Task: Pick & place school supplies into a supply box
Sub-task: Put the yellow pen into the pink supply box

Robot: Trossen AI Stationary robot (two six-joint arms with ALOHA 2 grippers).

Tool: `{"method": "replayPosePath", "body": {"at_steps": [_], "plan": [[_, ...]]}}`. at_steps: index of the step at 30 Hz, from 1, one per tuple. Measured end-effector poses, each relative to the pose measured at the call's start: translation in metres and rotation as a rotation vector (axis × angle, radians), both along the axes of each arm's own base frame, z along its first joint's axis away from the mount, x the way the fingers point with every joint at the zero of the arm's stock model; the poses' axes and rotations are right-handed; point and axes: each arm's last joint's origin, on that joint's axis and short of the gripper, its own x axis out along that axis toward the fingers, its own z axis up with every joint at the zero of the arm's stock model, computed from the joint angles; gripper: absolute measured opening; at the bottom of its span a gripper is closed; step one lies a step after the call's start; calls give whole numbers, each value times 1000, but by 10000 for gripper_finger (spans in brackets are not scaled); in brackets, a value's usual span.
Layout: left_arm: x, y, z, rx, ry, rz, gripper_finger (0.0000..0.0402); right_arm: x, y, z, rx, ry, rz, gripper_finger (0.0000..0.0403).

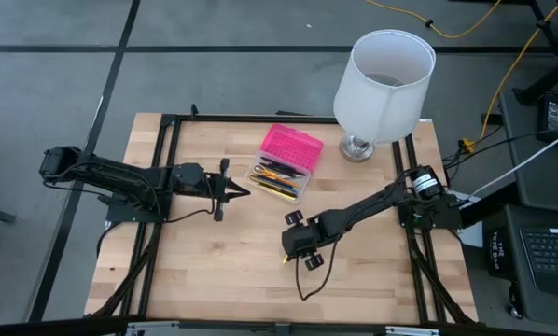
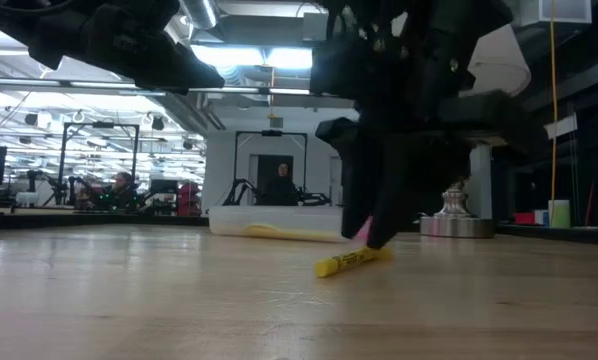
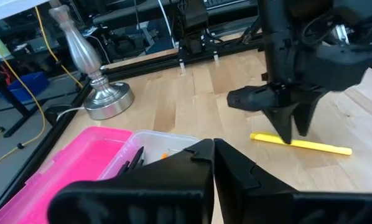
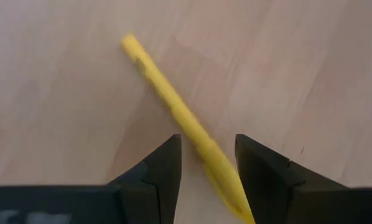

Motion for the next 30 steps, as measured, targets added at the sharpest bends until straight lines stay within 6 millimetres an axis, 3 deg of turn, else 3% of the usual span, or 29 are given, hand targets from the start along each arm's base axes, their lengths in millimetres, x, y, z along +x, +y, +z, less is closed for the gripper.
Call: {"method": "replayPosePath", "body": {"at_steps": [20,24,30], "plan": [[0,0,0,-1,-3,0,2,5,-13,-16,43,67,-70,151],[0,0,0,0,-3,-1,6,5,-13,-17,47,71,-69,120],[0,0,0,0,-3,-1,2,4,-12,-17,48,73,-66,39]]}}
